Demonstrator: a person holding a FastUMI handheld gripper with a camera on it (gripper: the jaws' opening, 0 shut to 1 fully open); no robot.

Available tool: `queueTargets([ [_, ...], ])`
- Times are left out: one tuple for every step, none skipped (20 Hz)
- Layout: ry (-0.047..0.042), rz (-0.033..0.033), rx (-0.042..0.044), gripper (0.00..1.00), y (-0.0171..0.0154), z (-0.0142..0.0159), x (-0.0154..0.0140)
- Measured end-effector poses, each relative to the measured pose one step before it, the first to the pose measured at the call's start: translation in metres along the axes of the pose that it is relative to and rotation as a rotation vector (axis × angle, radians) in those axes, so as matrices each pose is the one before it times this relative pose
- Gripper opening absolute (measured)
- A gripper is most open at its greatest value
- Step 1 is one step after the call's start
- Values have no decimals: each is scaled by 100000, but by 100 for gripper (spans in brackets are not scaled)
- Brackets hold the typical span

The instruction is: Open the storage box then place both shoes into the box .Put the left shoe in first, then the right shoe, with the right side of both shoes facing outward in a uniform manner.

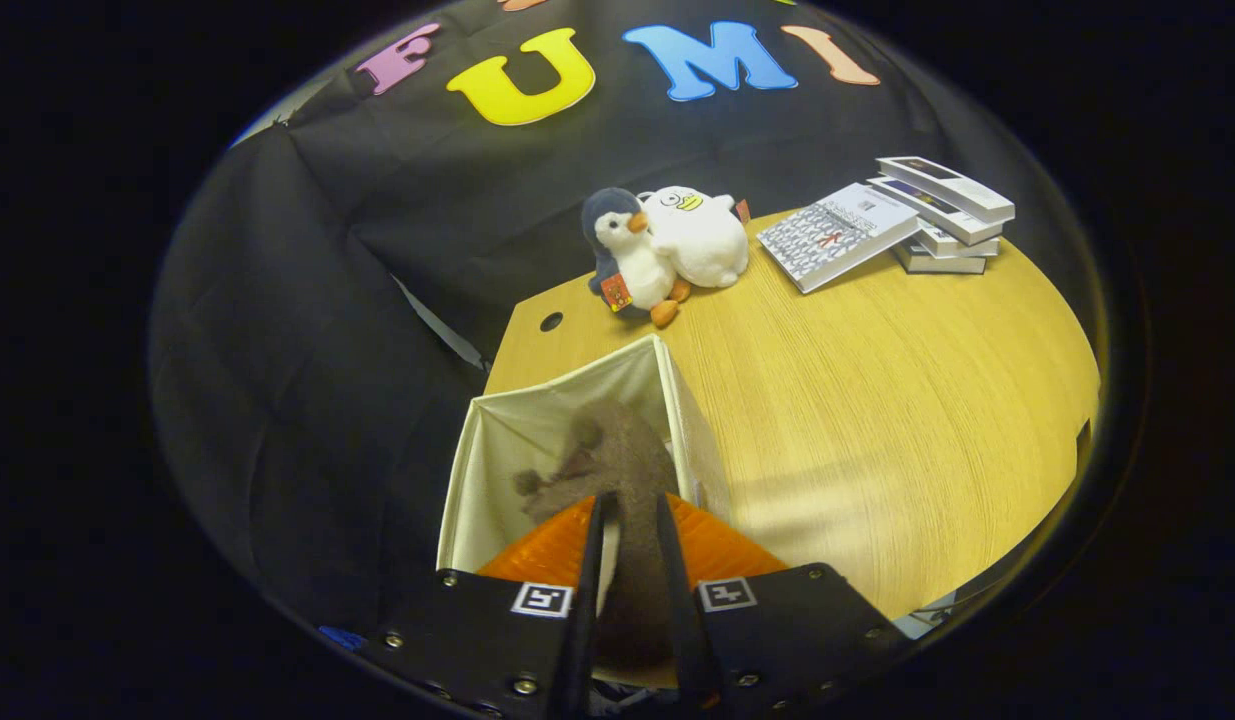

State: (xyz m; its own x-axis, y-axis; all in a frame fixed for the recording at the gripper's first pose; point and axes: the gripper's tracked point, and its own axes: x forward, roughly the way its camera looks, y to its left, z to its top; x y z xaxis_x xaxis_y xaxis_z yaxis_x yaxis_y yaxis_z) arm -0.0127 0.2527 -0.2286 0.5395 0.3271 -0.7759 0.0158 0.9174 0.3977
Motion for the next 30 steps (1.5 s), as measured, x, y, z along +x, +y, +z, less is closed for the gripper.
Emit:
queueTargets([
  [-2587,-495,-2674,40,-21,686,-361],
  [-2255,-577,-2787,61,-144,733,-408],
  [-2082,-230,-2468,71,-56,580,-442],
  [-2386,70,-2320,86,-26,779,-617],
  [-2871,109,-2281,90,-236,885,-574],
  [-3414,411,-1939,98,-95,1097,-684],
  [-2988,-510,-1858,98,-298,847,-655],
  [-2803,-780,-2111,98,-490,902,-691],
  [-2670,-186,-1916,98,-302,923,-677],
  [-2410,639,-1445,98,-210,936,-621],
  [-2434,451,-1112,98,-311,732,-586],
  [-2503,596,-1394,98,-394,961,-666],
  [-2888,1012,-1772,98,-359,892,-716],
  [-2861,588,-1722,98,-407,949,-565],
  [-3050,89,-1626,98,-676,786,-755],
  [-2831,-421,-1695,98,-728,877,-600],
  [-2692,-710,-1686,98,-764,680,-616],
  [-2339,-1020,-2131,98,-896,796,-457],
  [-1823,-1491,-1935,98,-930,565,-413],
  [-1855,-1414,-1506,98,-911,634,-485],
  [-2026,-1344,-1215,98,-784,629,-356],
  [-2162,-385,-596,98,-682,692,-313],
  [-2143,191,-127,98,-529,561,-233],
  [-2162,-516,459,98,-690,600,-272],
  [-1913,-861,367,98,-849,470,-298],
  [-1450,-1564,-94,98,-943,468,-239],
  [-1389,-1553,-382,98,-954,353,-191],
  [-1255,-1460,-736,98,-886,365,-147],
  [-1250,-1663,-806,98,-841,223,-111],
  [-1320,-1625,-609,98,-855,339,-108],
])
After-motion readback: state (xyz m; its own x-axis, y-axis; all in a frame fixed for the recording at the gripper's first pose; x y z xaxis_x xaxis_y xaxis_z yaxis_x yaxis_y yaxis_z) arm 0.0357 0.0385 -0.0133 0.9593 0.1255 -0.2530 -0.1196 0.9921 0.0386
